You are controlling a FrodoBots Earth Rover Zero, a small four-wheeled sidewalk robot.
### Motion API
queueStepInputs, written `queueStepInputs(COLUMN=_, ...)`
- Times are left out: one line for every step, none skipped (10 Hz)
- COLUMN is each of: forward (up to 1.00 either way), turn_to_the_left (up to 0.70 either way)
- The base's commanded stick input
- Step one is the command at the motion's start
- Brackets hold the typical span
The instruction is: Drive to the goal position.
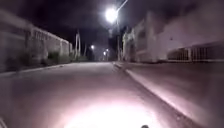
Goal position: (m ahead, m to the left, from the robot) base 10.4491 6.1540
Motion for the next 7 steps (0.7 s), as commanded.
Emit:
queueStepInputs(forward=0.70, turn_to_the_left=0.00)
queueStepInputs(forward=0.70, turn_to_the_left=0.00)
queueStepInputs(forward=0.70, turn_to_the_left=0.00)
queueStepInputs(forward=0.70, turn_to_the_left=0.00)
queueStepInputs(forward=0.70, turn_to_the_left=0.00)
queueStepInputs(forward=0.70, turn_to_the_left=0.00)
queueStepInputs(forward=0.70, turn_to_the_left=0.00)
